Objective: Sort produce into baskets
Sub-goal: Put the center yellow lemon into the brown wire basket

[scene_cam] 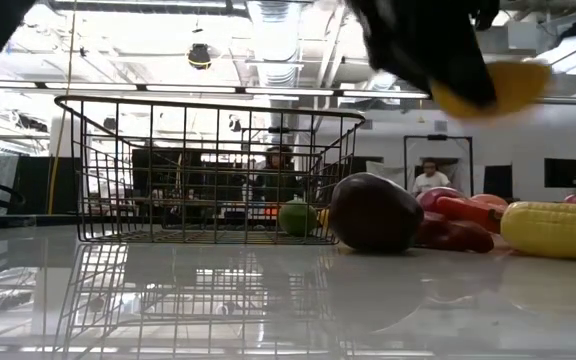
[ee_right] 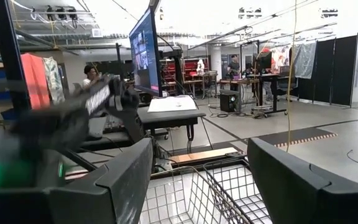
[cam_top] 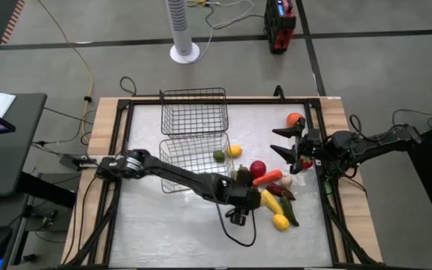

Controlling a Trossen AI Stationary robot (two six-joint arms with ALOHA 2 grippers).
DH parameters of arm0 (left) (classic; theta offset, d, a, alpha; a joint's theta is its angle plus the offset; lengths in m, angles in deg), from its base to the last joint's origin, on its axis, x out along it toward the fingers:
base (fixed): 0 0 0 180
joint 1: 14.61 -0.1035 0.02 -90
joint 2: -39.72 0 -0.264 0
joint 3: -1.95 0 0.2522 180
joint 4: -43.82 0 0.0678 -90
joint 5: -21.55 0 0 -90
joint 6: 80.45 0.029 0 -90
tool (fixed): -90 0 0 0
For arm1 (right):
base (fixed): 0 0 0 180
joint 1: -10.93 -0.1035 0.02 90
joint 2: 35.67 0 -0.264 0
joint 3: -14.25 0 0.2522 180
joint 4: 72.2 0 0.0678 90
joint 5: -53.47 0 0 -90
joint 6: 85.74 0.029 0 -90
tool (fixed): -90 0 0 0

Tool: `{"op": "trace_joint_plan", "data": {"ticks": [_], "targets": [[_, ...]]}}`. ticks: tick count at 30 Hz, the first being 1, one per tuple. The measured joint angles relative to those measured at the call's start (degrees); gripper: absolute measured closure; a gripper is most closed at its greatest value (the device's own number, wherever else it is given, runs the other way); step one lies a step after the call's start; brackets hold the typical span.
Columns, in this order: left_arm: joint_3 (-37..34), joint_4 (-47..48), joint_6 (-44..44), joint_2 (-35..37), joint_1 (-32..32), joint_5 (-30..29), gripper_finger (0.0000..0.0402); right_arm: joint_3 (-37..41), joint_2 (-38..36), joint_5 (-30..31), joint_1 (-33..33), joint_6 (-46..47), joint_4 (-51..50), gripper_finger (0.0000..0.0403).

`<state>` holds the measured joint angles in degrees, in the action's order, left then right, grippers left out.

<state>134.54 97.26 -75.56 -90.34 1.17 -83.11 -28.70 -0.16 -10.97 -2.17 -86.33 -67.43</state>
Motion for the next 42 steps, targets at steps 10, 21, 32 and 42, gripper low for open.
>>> {"op": "trace_joint_plan", "data": {"ticks": [10,21,32,42], "targets": [[0.00,14.08,-2.78,12.19,1.40,-12.64,0.0199,0.00,0.00,-0.14,-0.01,0.03,-0.29,0.0111],[-3.39,39.60,-17.17,13.01,-1.55,-24.46,0.0196,0.00,0.00,-0.16,0.00,0.15,-0.04,0.0111],[-5.59,42.50,-18.08,13.26,-2.43,-22.68,0.0141,0.00,0.00,-0.17,0.00,0.14,-0.07,0.0111],[-5.57,33.66,-11.52,13.23,-2.23,-15.46,0.0110,0.00,0.00,-0.15,0.00,0.13,-0.09,0.0111]]}}
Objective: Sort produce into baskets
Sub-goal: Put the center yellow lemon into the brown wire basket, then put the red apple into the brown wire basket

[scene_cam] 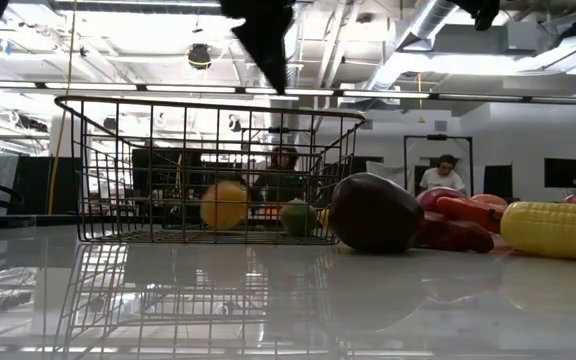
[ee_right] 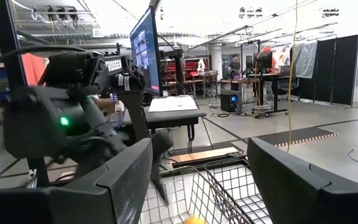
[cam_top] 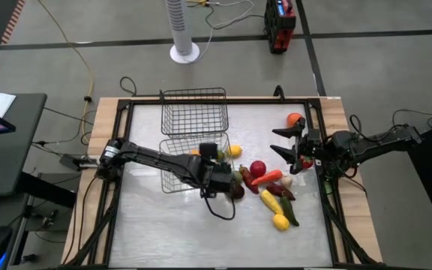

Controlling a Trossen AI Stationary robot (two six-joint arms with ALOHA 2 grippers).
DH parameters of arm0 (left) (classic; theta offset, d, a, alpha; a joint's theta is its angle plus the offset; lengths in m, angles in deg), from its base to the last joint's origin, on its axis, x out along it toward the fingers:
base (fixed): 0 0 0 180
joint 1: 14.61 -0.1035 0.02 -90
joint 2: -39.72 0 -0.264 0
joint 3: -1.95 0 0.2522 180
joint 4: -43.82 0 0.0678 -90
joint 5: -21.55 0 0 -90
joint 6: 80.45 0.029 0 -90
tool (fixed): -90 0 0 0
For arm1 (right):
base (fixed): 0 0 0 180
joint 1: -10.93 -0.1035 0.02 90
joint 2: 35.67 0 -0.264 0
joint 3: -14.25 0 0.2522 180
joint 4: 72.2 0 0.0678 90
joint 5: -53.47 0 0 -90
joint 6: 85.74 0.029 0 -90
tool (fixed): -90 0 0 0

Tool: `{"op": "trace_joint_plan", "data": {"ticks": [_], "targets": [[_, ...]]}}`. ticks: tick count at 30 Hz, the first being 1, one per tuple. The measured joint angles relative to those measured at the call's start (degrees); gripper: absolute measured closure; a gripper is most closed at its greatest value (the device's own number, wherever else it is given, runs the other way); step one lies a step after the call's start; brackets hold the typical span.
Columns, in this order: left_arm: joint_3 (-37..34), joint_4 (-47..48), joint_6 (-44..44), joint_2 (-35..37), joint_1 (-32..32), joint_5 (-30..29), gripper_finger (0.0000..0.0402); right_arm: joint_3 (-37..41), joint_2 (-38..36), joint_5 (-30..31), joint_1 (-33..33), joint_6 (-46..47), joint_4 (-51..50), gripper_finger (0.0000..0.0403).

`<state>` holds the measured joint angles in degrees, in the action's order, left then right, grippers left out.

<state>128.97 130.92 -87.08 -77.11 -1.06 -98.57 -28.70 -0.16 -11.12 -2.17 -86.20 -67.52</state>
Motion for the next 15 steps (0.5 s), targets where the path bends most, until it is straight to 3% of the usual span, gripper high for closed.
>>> {"op": "trace_joint_plan", "data": {"ticks": [6,10,15], "targets": [[-0.01,-16.72,11.06,-0.33,2.10,8.82,0.0109,0.00,0.00,0.02,0.00,0.01,0.00,0.0111],[-3.43,-28.94,16.91,-0.35,3.89,10.99,0.0109,0.00,0.00,0.04,0.00,-0.01,0.00,0.0111],[-8.97,-36.87,19.83,-0.45,4.48,13.62,0.0109,0.00,0.00,0.04,0.00,-0.01,-0.02,0.0111]]}}
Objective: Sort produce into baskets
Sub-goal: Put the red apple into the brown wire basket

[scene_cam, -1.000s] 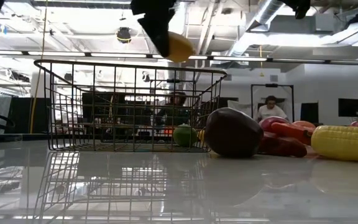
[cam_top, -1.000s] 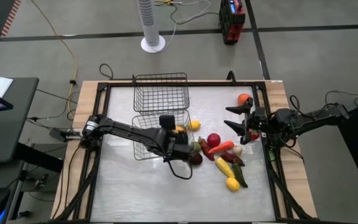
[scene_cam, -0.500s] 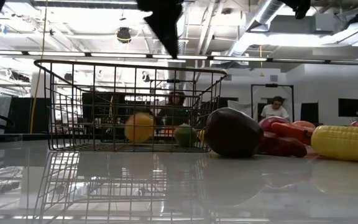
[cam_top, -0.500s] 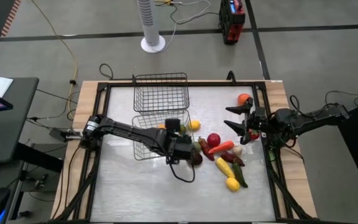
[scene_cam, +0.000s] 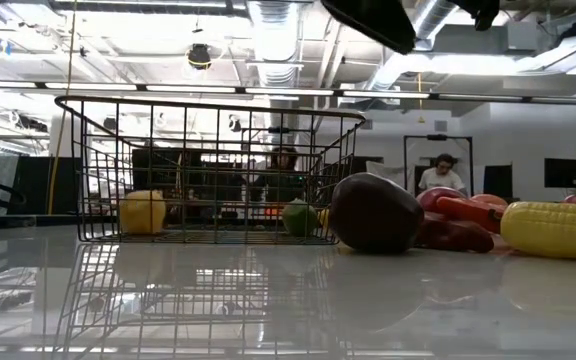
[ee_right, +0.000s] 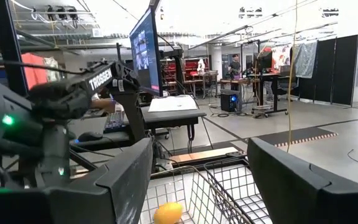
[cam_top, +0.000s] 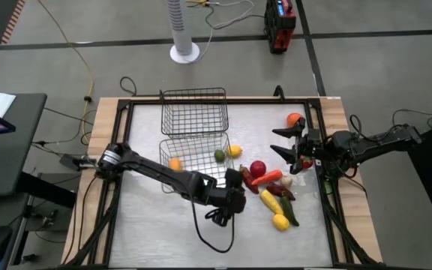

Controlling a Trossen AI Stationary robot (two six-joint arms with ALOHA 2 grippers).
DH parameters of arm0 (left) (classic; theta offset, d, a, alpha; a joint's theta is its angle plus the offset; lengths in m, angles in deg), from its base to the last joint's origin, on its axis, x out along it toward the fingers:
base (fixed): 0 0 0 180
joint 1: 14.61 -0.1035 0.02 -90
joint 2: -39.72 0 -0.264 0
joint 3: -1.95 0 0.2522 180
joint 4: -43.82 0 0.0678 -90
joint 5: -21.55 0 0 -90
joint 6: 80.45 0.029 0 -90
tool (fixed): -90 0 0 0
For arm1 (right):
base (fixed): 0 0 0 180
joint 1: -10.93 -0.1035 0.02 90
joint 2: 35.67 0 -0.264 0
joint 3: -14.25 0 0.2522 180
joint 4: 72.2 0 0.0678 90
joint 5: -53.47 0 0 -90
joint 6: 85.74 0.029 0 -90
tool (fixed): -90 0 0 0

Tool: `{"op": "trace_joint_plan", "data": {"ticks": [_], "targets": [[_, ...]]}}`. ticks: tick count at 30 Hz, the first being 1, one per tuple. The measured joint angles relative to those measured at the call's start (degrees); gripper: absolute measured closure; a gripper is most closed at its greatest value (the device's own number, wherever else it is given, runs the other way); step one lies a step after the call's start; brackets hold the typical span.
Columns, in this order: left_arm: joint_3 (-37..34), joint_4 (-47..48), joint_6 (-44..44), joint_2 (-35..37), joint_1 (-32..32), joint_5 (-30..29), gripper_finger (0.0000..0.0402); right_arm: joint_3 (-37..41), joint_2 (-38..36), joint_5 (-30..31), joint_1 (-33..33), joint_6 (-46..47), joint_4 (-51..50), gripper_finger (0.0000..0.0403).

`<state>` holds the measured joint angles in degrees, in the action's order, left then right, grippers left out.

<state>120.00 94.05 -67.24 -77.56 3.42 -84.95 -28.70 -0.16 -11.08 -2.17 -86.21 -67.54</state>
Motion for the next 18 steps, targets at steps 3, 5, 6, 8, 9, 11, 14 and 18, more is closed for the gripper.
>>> {"op": "trace_joint_plan", "data": {"ticks": [3,5,6,8,9,11,14,18], "targets": [[-0.27,-0.70,-1.45,-0.05,-0.07,0.07,0.0109,0.00,0.00,0.04,0.03,0.00,0.03,0.0111],[0.25,-1.21,-2.21,-0.05,-0.09,0.10,0.0109,0.00,0.00,0.10,0.09,-0.02,0.20,0.0111],[0.45,-1.36,-2.55,-0.05,-0.10,0.21,0.0109,0.00,0.00,0.13,0.13,-0.05,0.31,0.0111],[0.56,-1.42,-3.62,-0.24,0.26,0.62,0.0109,0.00,0.00,0.13,0.13,-0.15,0.60,0.0111],[0.68,-2.02,-4.14,-0.92,0.50,1.08,0.0109,0.00,0.00,0.15,0.13,-0.15,0.61,0.0111],[0.88,-2.03,-4.65,-2.29,1.37,1.05,0.0109,0.00,0.01,0.15,0.13,-0.15,0.62,0.0111],[1.43,-2.33,-3.85,-5.68,2.54,0.39,0.0109,0.00,0.04,0.15,0.13,-0.11,0.92,0.0111],[7.17,2.16,-1.90,-10.75,3.28,-2.74,0.0109,0.00,0.07,0.14,0.12,-0.09,0.84,0.0111]]}}
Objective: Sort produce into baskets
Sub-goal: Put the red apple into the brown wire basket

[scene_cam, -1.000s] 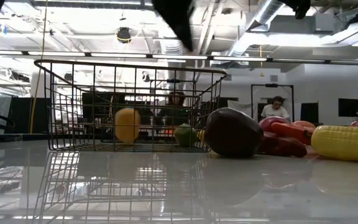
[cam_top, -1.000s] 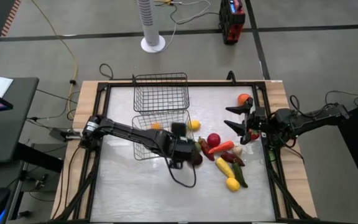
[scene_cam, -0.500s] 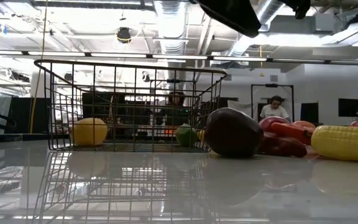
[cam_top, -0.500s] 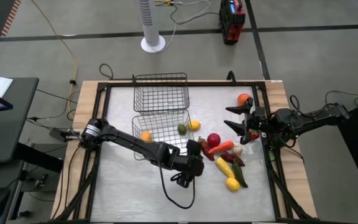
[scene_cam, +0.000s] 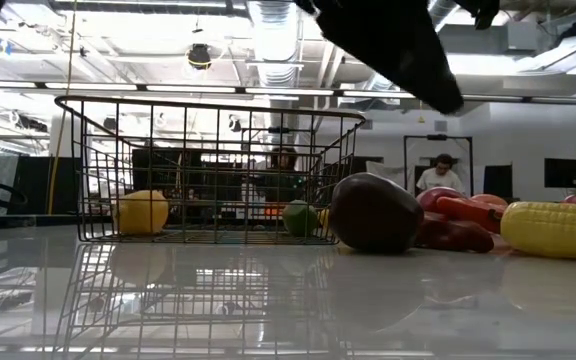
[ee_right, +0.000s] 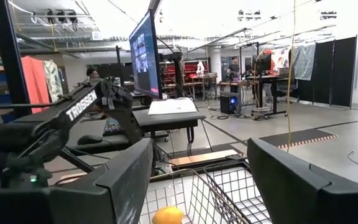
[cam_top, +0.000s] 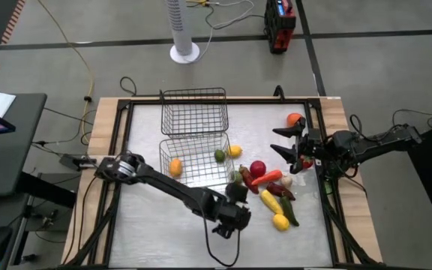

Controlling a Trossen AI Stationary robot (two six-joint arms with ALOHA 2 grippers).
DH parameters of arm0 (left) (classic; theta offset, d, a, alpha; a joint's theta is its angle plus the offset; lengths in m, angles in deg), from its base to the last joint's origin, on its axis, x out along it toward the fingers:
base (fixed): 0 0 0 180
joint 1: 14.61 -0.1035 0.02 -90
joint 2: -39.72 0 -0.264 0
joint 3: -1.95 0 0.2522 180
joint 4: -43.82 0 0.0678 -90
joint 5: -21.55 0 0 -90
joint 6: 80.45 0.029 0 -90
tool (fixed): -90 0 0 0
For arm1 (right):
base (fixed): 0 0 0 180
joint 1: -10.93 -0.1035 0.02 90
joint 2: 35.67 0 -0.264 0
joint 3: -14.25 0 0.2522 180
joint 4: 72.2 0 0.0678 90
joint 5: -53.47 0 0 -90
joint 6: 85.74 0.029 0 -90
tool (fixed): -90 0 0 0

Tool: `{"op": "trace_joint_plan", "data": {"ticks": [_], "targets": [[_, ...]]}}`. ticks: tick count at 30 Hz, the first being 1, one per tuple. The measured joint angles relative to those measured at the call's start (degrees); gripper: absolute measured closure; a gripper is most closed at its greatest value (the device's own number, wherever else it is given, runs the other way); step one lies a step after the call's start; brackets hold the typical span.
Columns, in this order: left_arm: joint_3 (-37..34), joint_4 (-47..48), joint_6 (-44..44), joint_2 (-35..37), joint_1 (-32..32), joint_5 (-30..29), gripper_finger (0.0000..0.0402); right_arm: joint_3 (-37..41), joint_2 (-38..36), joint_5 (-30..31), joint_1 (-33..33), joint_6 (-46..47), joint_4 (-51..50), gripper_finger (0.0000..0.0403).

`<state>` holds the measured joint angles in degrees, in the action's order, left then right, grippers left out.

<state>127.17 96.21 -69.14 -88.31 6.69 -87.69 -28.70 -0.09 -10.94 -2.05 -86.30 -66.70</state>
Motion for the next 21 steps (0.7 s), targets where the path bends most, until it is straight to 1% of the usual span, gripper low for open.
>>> {"op": "trace_joint_plan", "data": {"ticks": [4,8,11,13,18,21], "targets": [[8.18,7.35,1.90,-5.26,-0.19,-2.55,0.0109,0.00,-0.02,-0.01,-0.01,0.00,-0.21,0.0111],[17.32,15.81,3.09,-10.78,-1.06,-2.44,0.0109,0.00,-0.02,-0.01,-0.01,0.00,-0.50,0.0111],[22.31,19.79,3.76,-13.91,-1.75,-2.48,0.0109,0.00,-0.02,-0.01,0.00,-0.02,-0.75,0.0111],[23.55,21.73,4.41,-15.07,-2.15,-2.71,0.0109,0.00,-0.02,-0.01,-0.01,-0.02,-0.82,0.0111],[23.33,24.01,5.45,-15.28,-2.99,-2.94,0.0109,0.00,-0.02,-0.01,0.00,-0.06,-0.86,0.0111],[23.33,25.46,6.18,-15.55,-3.34,-4.27,0.0109,0.00,-0.02,-0.01,0.01,-0.07,-0.84,0.0111]]}}
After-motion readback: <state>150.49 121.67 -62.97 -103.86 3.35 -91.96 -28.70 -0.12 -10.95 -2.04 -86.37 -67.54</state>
